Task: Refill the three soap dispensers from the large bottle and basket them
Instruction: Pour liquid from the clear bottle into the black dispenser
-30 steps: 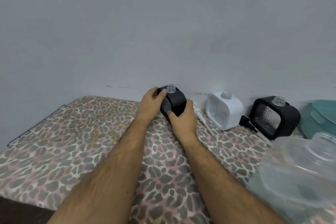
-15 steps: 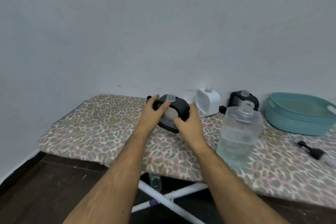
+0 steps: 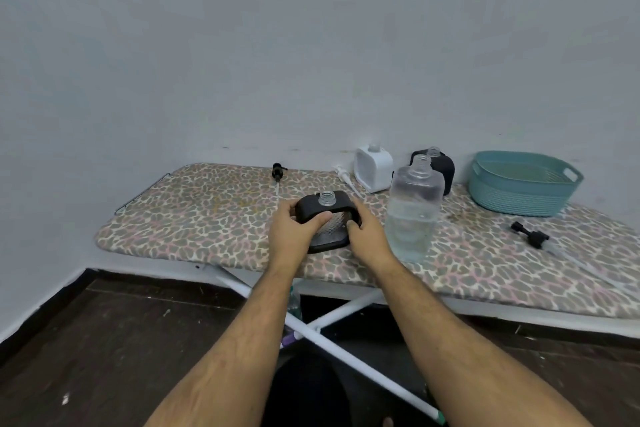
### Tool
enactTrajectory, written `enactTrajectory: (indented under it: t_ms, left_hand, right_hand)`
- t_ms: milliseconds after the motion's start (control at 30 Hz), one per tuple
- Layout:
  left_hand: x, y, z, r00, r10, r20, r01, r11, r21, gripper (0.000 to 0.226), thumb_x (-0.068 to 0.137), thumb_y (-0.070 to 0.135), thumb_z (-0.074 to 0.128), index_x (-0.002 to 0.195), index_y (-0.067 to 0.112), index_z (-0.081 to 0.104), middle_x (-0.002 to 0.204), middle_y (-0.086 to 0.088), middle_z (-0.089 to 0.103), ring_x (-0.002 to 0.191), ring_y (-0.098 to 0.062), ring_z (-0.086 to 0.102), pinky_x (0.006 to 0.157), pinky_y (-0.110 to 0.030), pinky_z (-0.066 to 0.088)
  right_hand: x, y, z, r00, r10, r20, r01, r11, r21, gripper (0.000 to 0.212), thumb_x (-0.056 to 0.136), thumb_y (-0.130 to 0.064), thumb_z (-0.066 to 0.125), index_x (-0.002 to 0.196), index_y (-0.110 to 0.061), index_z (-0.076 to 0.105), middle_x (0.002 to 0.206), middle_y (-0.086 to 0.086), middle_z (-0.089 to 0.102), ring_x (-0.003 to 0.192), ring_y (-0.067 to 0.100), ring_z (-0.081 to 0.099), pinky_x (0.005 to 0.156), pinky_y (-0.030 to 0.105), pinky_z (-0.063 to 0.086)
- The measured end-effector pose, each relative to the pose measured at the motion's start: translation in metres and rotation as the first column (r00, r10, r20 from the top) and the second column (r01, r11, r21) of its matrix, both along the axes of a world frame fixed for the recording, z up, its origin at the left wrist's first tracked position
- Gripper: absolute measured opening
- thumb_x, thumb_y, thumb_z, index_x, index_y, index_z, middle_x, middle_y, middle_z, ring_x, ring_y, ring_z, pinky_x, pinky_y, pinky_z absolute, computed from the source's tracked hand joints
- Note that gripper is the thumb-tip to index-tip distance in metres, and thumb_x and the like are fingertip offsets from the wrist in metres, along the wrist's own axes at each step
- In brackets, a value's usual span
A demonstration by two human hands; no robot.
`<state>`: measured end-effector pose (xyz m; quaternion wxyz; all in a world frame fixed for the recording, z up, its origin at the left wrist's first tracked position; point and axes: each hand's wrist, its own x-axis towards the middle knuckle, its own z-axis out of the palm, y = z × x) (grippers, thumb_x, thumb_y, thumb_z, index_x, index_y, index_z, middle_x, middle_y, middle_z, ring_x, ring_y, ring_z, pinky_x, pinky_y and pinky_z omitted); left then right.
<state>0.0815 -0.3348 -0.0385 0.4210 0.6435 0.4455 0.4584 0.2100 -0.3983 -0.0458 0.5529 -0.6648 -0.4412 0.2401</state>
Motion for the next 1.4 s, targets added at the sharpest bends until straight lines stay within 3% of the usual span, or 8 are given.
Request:
enactTrajectory:
  t_ms: [367, 533, 633, 733, 833, 900, 1100, 1400]
  left_hand:
    - [0.009, -0.008, -0.018, 1.000, 0.023, -0.004, -0.023, 1.000, 0.000, 0.052, 0.078, 0.036, 0.081, 0.116, 0.024, 0.048, 0.101, 0.018, 0.060, 0.092, -0.002, 0.061, 0.073, -0.020, 0.049]
    - [0.015, -0.010, -0.025, 0.995, 0.092, -0.028, -0.091, 0.995, 0.046, 0.044, 0.077, 0.038, 0.081, 0.109, 0.026, 0.052, 0.098, 0.013, 0.064, 0.091, -0.009, 0.063, 0.074, -0.024, 0.048]
    - [0.022, -0.014, -0.029, 0.993, 0.116, -0.035, -0.114, 0.992, 0.052, 0.046, 0.077, 0.045, 0.079, 0.110, 0.027, 0.052, 0.101, 0.011, 0.064, 0.092, -0.012, 0.063, 0.074, -0.027, 0.049]
    - [0.025, -0.015, -0.036, 0.997, 0.071, -0.033, -0.069, 0.996, 0.052, 0.055, 0.076, 0.049, 0.077, 0.120, 0.029, 0.050, 0.110, 0.010, 0.064, 0.099, -0.011, 0.062, 0.083, -0.033, 0.051]
    - [0.023, -0.017, -0.038, 1.000, -0.019, 0.019, 0.018, 0.999, 0.044, 0.058, 0.083, 0.037, 0.076, 0.131, 0.025, 0.046, 0.119, 0.006, 0.062, 0.107, -0.011, 0.060, 0.090, -0.032, 0.050]
    - [0.021, -0.015, -0.038, 0.998, -0.058, 0.028, 0.057, 0.998, 0.030, 0.060, 0.084, 0.028, 0.075, 0.135, 0.023, 0.044, 0.121, 0.006, 0.061, 0.108, -0.011, 0.060, 0.092, -0.031, 0.050]
    - [0.017, -0.014, -0.036, 0.996, -0.080, -0.029, 0.081, 0.996, 0.024, 0.054, 0.084, 0.021, 0.075, 0.127, 0.030, 0.045, 0.111, 0.016, 0.059, 0.104, -0.008, 0.059, 0.089, -0.028, 0.048]
    - [0.017, -0.017, -0.036, 0.994, -0.032, -0.103, 0.040, 0.996, 0.077, 0.047, 0.084, 0.024, 0.075, 0.120, 0.024, 0.045, 0.103, 0.013, 0.056, 0.096, -0.011, 0.058, 0.073, -0.018, 0.043]
  right_hand:
    - [-0.004, -0.036, 0.008, 0.988, -0.115, 0.102, 0.098, 0.982, 0.163, 0.034, 0.092, -0.010, 0.059, 0.125, -0.017, 0.063, 0.108, -0.015, 0.064, 0.103, 0.002, 0.060, 0.091, 0.021, 0.050]
    - [0.006, -0.065, 0.017, 0.944, -0.326, 0.047, 0.276, 0.860, 0.429, 0.016, 0.089, -0.013, 0.070, 0.097, -0.025, 0.064, 0.092, -0.008, 0.065, 0.084, 0.007, 0.063, 0.071, 0.020, 0.053]
    - [0.028, -0.079, 0.017, 0.862, -0.506, -0.033, 0.455, 0.745, 0.488, 0.028, 0.082, -0.020, 0.077, 0.097, -0.025, 0.053, 0.090, -0.003, 0.055, 0.078, 0.020, 0.055, 0.069, 0.040, 0.053]
    - [0.054, -0.081, 0.011, 0.780, -0.625, -0.034, 0.579, 0.701, 0.416, 0.065, 0.071, -0.037, 0.086, 0.118, -0.025, 0.043, 0.112, -0.002, 0.046, 0.098, 0.020, 0.051, 0.083, 0.040, 0.050]
    - [0.076, -0.076, 0.005, 0.909, -0.410, -0.076, 0.417, 0.887, 0.197, 0.105, 0.068, -0.035, 0.089, 0.149, -0.028, 0.022, 0.146, 0.000, 0.037, 0.132, 0.016, 0.041, 0.107, 0.036, 0.038]
    - [0.088, -0.073, 0.000, 0.966, -0.221, -0.132, 0.236, 0.965, 0.110, 0.113, 0.068, -0.027, 0.090, 0.153, -0.032, 0.015, 0.149, 0.000, 0.040, 0.133, 0.016, 0.043, 0.109, 0.039, 0.038]
    - [0.106, -0.060, -0.009, 0.982, 0.030, -0.186, -0.006, 0.991, 0.131, 0.077, 0.067, 0.002, 0.085, 0.125, -0.028, 0.044, 0.117, -0.006, 0.063, 0.108, 0.011, 0.064, 0.076, 0.016, 0.055]
    - [0.090, -0.056, 0.002, 0.998, -0.049, -0.051, 0.053, 0.994, 0.093, 0.069, 0.064, -0.015, 0.092, 0.120, -0.029, 0.054, 0.111, -0.013, 0.067, 0.101, 0.001, 0.064, 0.082, 0.024, 0.052]
